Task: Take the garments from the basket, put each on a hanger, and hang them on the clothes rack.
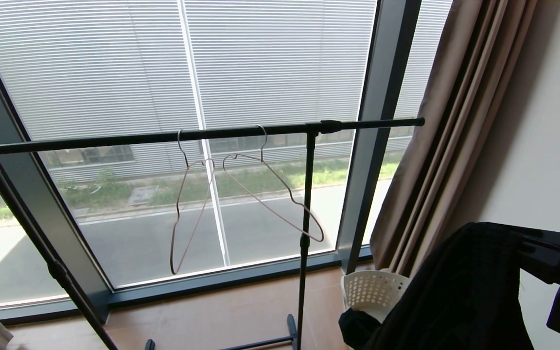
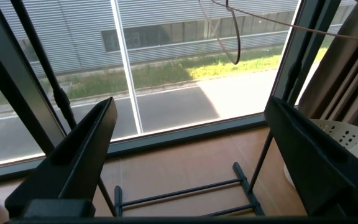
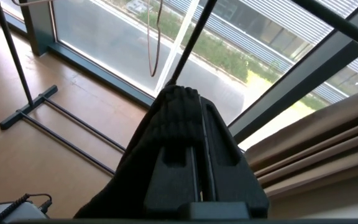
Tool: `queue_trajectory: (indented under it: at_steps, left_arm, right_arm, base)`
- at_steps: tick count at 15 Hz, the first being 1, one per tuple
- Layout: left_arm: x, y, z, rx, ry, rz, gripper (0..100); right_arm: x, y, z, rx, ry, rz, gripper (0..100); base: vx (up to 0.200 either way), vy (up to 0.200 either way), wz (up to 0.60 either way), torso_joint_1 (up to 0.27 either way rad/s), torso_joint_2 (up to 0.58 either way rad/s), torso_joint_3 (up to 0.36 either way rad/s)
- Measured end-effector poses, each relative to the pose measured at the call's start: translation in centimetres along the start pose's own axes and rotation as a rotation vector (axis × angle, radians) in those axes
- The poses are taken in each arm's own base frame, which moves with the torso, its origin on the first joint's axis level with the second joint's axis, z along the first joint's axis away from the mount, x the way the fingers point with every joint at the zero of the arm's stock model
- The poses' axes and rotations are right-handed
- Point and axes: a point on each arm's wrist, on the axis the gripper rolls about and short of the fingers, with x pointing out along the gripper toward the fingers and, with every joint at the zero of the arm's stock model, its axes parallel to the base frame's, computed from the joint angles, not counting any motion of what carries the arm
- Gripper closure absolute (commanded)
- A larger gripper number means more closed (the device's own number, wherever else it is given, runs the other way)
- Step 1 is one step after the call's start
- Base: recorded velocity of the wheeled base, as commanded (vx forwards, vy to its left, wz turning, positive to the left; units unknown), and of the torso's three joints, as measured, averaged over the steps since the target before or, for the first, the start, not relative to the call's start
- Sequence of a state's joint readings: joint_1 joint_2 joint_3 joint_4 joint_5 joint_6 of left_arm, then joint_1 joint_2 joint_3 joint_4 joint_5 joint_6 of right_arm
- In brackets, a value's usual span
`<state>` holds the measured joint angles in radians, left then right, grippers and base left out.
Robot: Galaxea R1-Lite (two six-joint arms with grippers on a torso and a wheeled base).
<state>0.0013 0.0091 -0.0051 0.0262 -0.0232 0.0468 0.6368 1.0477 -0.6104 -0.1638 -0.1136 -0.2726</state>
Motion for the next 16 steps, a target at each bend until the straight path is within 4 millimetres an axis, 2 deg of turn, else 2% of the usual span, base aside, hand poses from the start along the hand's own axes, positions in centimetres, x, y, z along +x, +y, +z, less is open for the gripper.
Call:
queue_trajectory:
  at_steps: [3,9,12,16]
  left_arm:
    - [0.00,0.00,0.00,-0.001,0.000,0.000,0]
    - [0.00,0.00,0.01,-0.002,-0.002,0.000,0]
    - [0.00,0.00,0.00,-0.001,-0.001,0.000,0]
    - [0.00,0.00,-0.01,0.003,0.000,-0.001,0]
  right_arm:
    - [0.01,0.02,-0.03,0.000,0.000,0.001,100]
    - [0.04,0.04,-0.11,0.000,0.004,0.001,100]
    - [0.17,0.08,-0.18,-0.001,0.010,0.005,100]
    - [0.15,0.09,-0.24,-0.001,0.012,0.004,100]
  base:
    - [-0.200,0.000,0.00,-0.002,0.01,-0.002]
    - [0.000,0.000,0.00,0.000,0.00,0.000]
    - [0.000,0.000,0.60,0.006,0.00,0.001]
    - [0.000,0.000,0.00,0.000,0.00,0.000]
